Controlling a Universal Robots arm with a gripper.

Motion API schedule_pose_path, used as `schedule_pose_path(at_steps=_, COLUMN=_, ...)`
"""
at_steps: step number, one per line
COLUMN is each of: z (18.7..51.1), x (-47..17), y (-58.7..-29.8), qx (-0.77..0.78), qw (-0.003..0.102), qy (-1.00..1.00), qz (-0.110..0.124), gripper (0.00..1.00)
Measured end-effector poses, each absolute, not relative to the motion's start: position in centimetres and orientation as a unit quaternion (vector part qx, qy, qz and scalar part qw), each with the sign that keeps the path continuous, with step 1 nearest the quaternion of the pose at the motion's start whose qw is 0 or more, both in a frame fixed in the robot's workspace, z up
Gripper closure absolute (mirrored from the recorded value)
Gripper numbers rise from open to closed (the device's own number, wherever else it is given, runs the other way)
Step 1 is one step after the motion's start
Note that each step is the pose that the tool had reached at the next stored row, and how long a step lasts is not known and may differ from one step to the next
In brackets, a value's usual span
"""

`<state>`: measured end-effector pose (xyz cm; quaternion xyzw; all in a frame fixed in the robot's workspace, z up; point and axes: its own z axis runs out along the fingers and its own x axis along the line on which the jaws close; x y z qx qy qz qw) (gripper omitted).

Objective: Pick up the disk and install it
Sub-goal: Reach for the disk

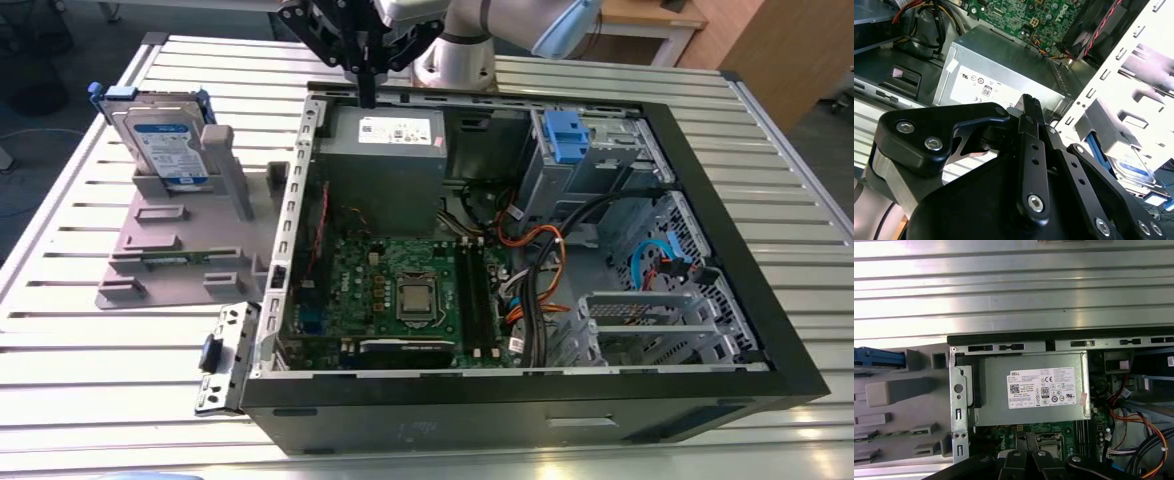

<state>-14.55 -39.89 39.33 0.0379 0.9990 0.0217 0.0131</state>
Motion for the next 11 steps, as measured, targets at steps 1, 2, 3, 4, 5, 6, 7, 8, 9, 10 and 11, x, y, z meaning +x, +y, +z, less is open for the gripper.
schedule_pose_path(at_steps=1, z=39.33, x=-14.57, y=-39.89, qx=0.038, qw=0.013, qy=0.999, qz=0.022, gripper=0.89)
schedule_pose_path(at_steps=2, z=39.33, x=-14.60, y=-39.89, qx=0.038, qw=0.013, qy=0.999, qz=0.022, gripper=0.89)
schedule_pose_path(at_steps=3, z=39.33, x=-14.63, y=-39.89, qx=0.038, qw=0.013, qy=0.999, qz=0.022, gripper=0.89)
schedule_pose_path(at_steps=4, z=39.33, x=-14.65, y=-39.89, qx=0.038, qw=0.013, qy=0.999, qz=0.022, gripper=0.89)
schedule_pose_path(at_steps=5, z=39.33, x=-14.68, y=-39.89, qx=0.038, qw=0.013, qy=0.999, qz=0.022, gripper=0.89)
schedule_pose_path(at_steps=6, z=39.33, x=-14.70, y=-39.89, qx=0.038, qw=0.013, qy=0.999, qz=0.022, gripper=0.89)
schedule_pose_path(at_steps=7, z=39.33, x=-14.72, y=-39.89, qx=0.038, qw=0.013, qy=0.999, qz=0.022, gripper=0.89)
schedule_pose_path(at_steps=8, z=39.33, x=-14.75, y=-39.89, qx=0.038, qw=0.013, qy=0.999, qz=0.022, gripper=0.89)
schedule_pose_path(at_steps=9, z=39.33, x=-14.77, y=-39.89, qx=0.038, qw=0.013, qy=0.999, qz=0.022, gripper=0.89)
schedule_pose_path(at_steps=10, z=39.33, x=-14.79, y=-39.89, qx=0.038, qw=0.013, qy=0.999, qz=0.022, gripper=0.89)
schedule_pose_path(at_steps=11, z=39.33, x=-14.80, y=-39.89, qx=0.038, qw=0.013, qy=0.999, qz=0.022, gripper=0.89)
